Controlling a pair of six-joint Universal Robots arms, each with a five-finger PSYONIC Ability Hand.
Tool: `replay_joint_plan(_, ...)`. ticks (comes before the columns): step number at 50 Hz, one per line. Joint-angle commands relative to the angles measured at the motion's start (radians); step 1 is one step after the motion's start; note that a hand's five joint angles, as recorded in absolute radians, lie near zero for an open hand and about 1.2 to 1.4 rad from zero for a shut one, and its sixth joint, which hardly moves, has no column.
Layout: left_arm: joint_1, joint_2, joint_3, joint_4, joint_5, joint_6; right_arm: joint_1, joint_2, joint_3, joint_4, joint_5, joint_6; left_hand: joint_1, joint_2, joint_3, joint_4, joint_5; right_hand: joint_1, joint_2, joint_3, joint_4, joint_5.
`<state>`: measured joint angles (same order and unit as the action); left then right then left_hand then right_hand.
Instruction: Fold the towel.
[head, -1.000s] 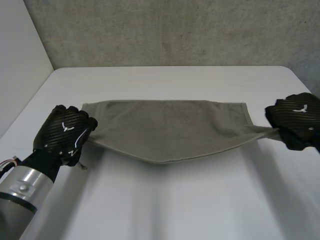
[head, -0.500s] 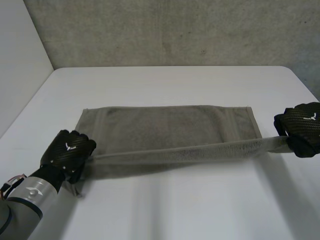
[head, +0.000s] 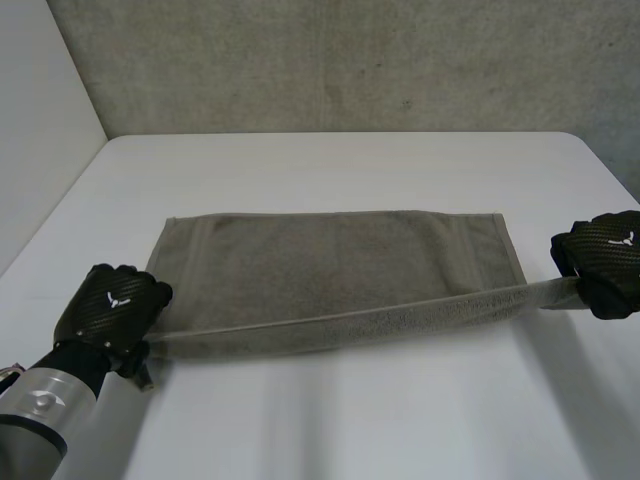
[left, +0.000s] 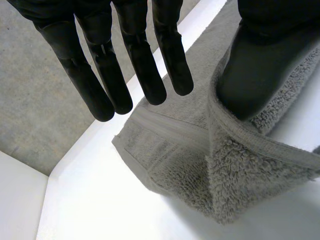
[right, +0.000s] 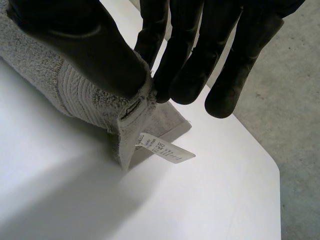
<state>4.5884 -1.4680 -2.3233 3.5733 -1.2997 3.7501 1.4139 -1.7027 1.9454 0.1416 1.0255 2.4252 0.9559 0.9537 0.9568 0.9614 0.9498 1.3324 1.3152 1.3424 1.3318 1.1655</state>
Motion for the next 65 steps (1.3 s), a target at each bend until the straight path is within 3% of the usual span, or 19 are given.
replay_joint_plan(1, 0.012, 0.006, -0.034, -0.001, 0.002, 0.048, -0.001, 0.000, 0.006, -0.002, 0.001, 0.000, -0.132, -0.130, -0.133, -0.137, -0.300, 0.064, 0.081, 0.054, 0.064, 0.056)
replay_joint_plan(18, 0.118, 0.055, -0.056, -0.008, 0.003, 0.111, -0.023, -0.003, 0.007, -0.014, -0.004, 0.000, -0.173, -0.171, -0.174, -0.178, -0.341, 0.064, 0.081, 0.054, 0.064, 0.056)
replay_joint_plan(20, 0.145, 0.098, -0.048, -0.033, 0.013, 0.120, -0.021, -0.005, 0.006, -0.013, -0.005, 0.000, 0.095, 0.097, 0.094, 0.090, -0.073, 0.064, 0.081, 0.054, 0.064, 0.056)
replay_joint_plan(21, 0.145, 0.098, -0.048, -0.033, 0.013, 0.120, -0.021, -0.005, 0.006, -0.013, -0.005, 0.000, 0.097, 0.099, 0.096, 0.092, -0.071, 0.064, 0.081, 0.054, 0.064, 0.056)
replay_joint_plan(22, 0.145, 0.125, -0.041, -0.051, 0.014, 0.122, -0.021, -0.008, 0.004, -0.011, -0.008, 0.002, 0.382, 0.384, 0.381, 0.377, 0.214, 0.064, 0.081, 0.054, 0.064, 0.056)
replay_joint_plan(23, 0.145, 0.156, -0.030, -0.071, 0.016, 0.122, -0.021, -0.014, 0.000, -0.010, -0.012, 0.005, 0.440, 0.442, 0.439, 0.434, 0.271, 0.064, 0.081, 0.054, 0.064, 0.056)
replay_joint_plan(33, 0.142, 0.331, 0.061, -0.189, 0.017, 0.109, -0.026, -0.115, -0.057, 0.033, -0.004, 0.025, 0.440, 0.443, 0.439, 0.435, 0.272, 0.064, 0.081, 0.054, 0.064, 0.056)
replay_joint_plan(40, 0.153, 0.413, 0.145, -0.294, 0.112, 0.040, -0.058, -0.184, -0.109, 0.104, -0.016, 0.023, 0.440, 0.443, 0.439, 0.435, 0.272, 0.064, 0.081, 0.054, 0.064, 0.056)
replay_joint_plan(46, 0.170, 0.351, 0.156, -0.283, 0.169, 0.019, -0.058, -0.164, -0.132, 0.102, -0.018, 0.017, 0.440, 0.443, 0.439, 0.435, 0.272, 0.064, 0.081, 0.054, 0.064, 0.056)
replay_joint_plan(54, 0.178, 0.064, 0.226, -0.174, 0.198, 0.024, -0.009, 0.054, -0.200, 0.079, -0.039, 0.015, 0.440, 0.443, 0.439, 0.435, 0.272, 0.064, 0.081, 0.054, 0.064, 0.056)
replay_joint_plan(56, 0.153, -0.064, 0.292, -0.131, 0.197, 0.024, 0.064, 0.162, -0.268, 0.079, -0.003, 0.017, 0.440, 0.443, 0.439, 0.435, 0.272, 0.064, 0.081, 0.054, 0.064, 0.056)
replay_joint_plan(59, 0.133, -0.135, 0.334, -0.122, 0.191, 0.024, 0.126, 0.269, -0.340, 0.079, 0.048, 0.018, 0.440, 0.443, 0.439, 0.435, 0.272, 0.064, 0.081, 0.054, 0.064, 0.056)
replay_joint_plan(65, 0.070, -0.385, 0.519, -0.125, 0.119, 0.025, 0.184, 0.410, -0.447, 0.067, 0.126, 0.026, 0.440, 0.443, 0.439, 0.435, 0.272, 0.064, 0.081, 0.054, 0.064, 0.056)
